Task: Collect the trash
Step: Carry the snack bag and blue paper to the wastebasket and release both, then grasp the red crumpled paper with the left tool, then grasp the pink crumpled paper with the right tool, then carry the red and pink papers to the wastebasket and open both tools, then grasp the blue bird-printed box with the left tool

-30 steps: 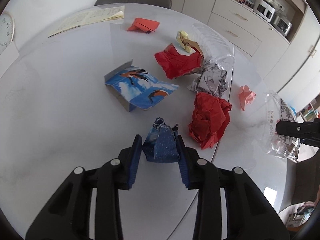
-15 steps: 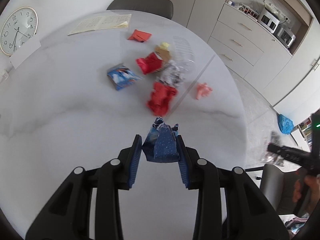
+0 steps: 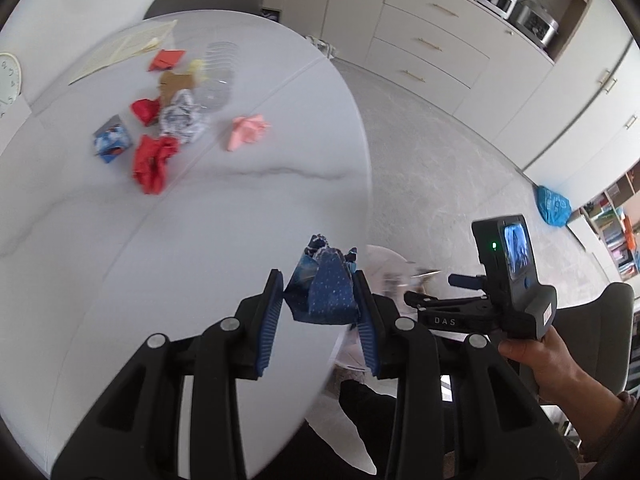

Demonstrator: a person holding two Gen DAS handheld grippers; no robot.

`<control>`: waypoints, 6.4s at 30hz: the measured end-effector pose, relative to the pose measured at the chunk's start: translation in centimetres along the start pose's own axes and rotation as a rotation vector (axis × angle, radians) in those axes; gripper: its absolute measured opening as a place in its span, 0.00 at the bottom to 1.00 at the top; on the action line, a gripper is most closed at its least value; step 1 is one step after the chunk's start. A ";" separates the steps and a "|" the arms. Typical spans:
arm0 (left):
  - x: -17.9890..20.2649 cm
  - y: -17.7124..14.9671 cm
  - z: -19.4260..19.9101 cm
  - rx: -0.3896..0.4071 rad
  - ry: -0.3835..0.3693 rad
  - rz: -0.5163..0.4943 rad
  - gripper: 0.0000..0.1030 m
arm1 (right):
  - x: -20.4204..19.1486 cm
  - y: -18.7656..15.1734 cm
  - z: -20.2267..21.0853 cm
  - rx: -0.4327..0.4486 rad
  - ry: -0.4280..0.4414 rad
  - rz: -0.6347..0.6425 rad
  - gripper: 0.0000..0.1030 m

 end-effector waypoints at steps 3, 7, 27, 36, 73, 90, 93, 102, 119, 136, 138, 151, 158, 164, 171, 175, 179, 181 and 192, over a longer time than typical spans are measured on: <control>2.6 0.0 -1.0 -0.015 -0.019 0.003 0.34 | 1.8 0.2 1.3 -0.005 0.045 -0.007 0.90; 5.5 -0.1 -2.8 -0.045 -0.043 0.001 0.34 | 4.0 0.6 3.6 0.019 0.062 -0.018 0.90; 9.0 0.3 -4.5 -0.056 0.024 0.070 0.91 | 8.2 1.5 10.9 0.136 0.127 -0.065 0.96; 6.6 0.9 -3.2 -0.024 0.060 0.114 0.91 | 5.8 2.0 12.0 0.156 0.136 -0.006 0.96; -20.2 6.9 -12.2 -0.032 0.220 0.188 0.54 | -17.6 12.0 8.2 0.193 0.086 0.103 0.96; -22.1 4.7 -6.2 0.051 0.180 0.256 0.24 | -23.6 16.4 1.0 0.196 -0.051 0.228 0.64; -22.3 4.2 -5.0 0.062 0.180 0.258 0.24 | -23.7 16.3 0.6 0.190 -0.059 0.221 0.40; -21.4 2.8 -2.4 0.092 0.201 0.220 0.24 | -23.1 16.1 0.9 0.182 0.011 0.191 0.15; -22.8 0.2 -0.1 0.115 0.203 0.240 0.24 | -27.2 17.7 0.3 0.236 0.004 0.520 0.56; -19.5 0.0 0.7 0.103 0.171 0.180 0.24 | -23.6 14.5 4.6 0.215 0.100 0.427 0.38; -17.2 0.1 0.5 0.086 0.136 0.139 0.24 | -21.0 12.1 7.1 0.220 0.119 0.381 0.38; -0.6 0.5 -2.2 -0.004 -0.086 -0.100 0.24 | -3.3 2.1 6.4 0.099 0.012 0.114 0.75; 5.0 0.9 -3.9 -0.053 -0.109 -0.144 0.24 | 1.4 2.4 8.4 0.144 0.006 0.029 0.91; 8.1 1.2 -4.4 -0.067 -0.121 -0.145 0.65 | 4.7 2.7 10.8 0.180 -0.013 0.027 0.92; 9.6 2.1 -3.3 -0.032 -0.076 -0.130 0.92 | 5.7 2.8 12.5 0.211 -0.010 0.042 0.94; 9.4 2.6 -3.4 -0.027 -0.058 -0.122 0.92 | 5.7 2.9 12.9 0.219 0.000 0.039 0.94; 8.7 2.6 -3.0 -0.023 -0.049 -0.111 0.92 | 5.1 3.0 13.1 0.223 0.006 0.042 0.94; 8.4 2.6 -2.6 -0.017 -0.041 -0.102 0.92 | 4.7 3.2 13.1 0.222 0.009 0.047 0.94; -1.5 3.1 0.0 0.045 0.099 0.077 0.92 | -2.9 6.1 14.1 0.262 0.077 0.128 0.94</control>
Point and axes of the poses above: each gripper's, at about its wrist camera, not at the fingertips, and z roughly against the way its jaws point, x to its right, y to its top, the point moved 3 cm from there along -z, roughly the way its jaws point, and after that the axes turned 8 degrees about -z, right-handed, at the moved point
